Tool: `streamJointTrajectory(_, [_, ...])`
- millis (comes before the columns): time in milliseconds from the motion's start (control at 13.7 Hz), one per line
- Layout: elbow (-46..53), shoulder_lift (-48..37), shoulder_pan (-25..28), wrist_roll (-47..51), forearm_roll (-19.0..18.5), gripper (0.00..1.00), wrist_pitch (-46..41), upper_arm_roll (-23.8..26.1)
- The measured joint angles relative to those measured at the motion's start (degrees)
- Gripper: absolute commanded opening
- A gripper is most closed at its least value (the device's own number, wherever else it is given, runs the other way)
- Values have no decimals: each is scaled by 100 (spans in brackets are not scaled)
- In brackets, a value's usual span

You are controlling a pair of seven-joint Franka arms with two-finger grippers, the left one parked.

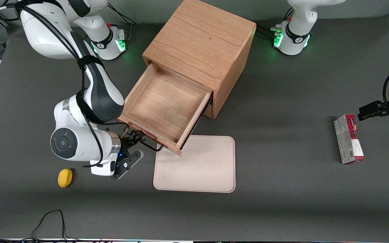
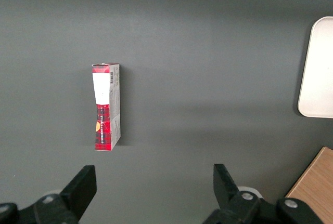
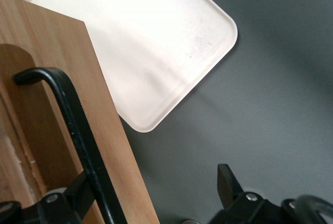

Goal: Open upper drawer

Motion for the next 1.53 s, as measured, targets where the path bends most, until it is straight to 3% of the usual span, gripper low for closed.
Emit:
streamJointTrajectory(803, [134, -7, -52, -1, 0, 100, -20, 15])
streamJointTrajectory(1095, [586, -123, -88, -1, 0, 100, -751, 6])
streamJointTrajectory(1314, [587, -561, -131, -203, -152, 100, -1410, -103])
streamJointTrajectory(1533, [-158, -1451, -180, -289, -165, 100, -1645, -482])
